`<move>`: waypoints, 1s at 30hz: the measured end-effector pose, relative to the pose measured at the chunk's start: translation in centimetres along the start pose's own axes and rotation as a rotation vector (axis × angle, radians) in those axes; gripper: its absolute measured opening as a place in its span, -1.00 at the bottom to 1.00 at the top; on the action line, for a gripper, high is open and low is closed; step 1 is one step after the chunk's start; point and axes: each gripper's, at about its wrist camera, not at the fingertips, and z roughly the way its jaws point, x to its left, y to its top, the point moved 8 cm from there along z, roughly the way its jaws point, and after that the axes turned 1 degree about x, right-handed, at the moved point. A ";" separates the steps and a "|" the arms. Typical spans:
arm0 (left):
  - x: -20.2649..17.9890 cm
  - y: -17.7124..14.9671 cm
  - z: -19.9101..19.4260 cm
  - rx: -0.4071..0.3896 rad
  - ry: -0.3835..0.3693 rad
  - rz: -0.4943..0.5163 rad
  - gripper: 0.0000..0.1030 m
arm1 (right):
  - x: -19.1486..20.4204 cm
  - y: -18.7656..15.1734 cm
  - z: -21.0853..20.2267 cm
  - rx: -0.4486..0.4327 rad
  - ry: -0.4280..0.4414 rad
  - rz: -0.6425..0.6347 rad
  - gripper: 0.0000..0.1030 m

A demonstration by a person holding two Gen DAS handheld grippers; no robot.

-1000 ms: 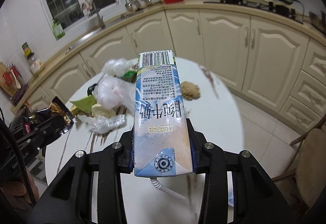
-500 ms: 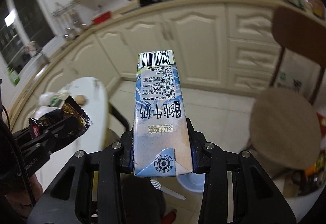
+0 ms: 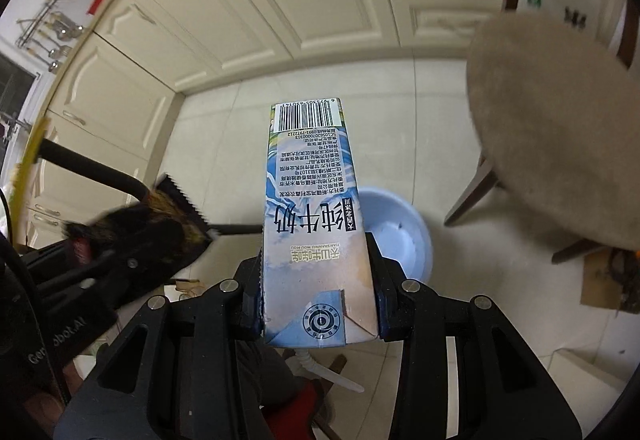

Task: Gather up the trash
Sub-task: 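Open both tools over the blue bin to drop wrapper and carton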

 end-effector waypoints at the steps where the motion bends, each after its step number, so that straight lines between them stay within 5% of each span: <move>1: -0.3 1.3 0.8 0.011 0.009 0.002 -0.72 | -0.6 -0.1 0.9 0.016 0.001 0.007 -0.28; 3: -0.8 1.8 1.7 0.029 0.018 0.004 -0.41 | -1.3 -0.1 2.3 0.039 0.001 0.020 -0.27; 5: -0.4 2.9 2.6 0.034 0.037 -0.005 0.12 | -2.0 -0.1 3.4 0.060 0.008 0.042 -0.22; 8: 0.3 4.4 3.2 0.021 0.073 -0.022 0.37 | -2.8 -0.3 4.3 0.074 0.016 0.068 0.08; 10: 0.7 6.0 3.6 0.012 0.097 -0.019 0.38 | -3.4 -0.5 4.6 0.078 0.019 0.085 0.49; 14: 0.6 7.2 2.7 -0.030 0.119 -0.008 0.50 | -3.9 -0.6 4.1 0.068 -0.005 0.111 0.99; 23: 0.9 9.1 -2.9 -0.177 0.107 0.009 0.58 | -3.4 -0.5 -1.2 -0.009 -0.079 0.143 1.00; 30: 2.9 10.4 -10.9 -0.366 0.110 -0.023 0.58 | 2.1 0.9 -8.2 -0.150 -0.054 0.075 1.00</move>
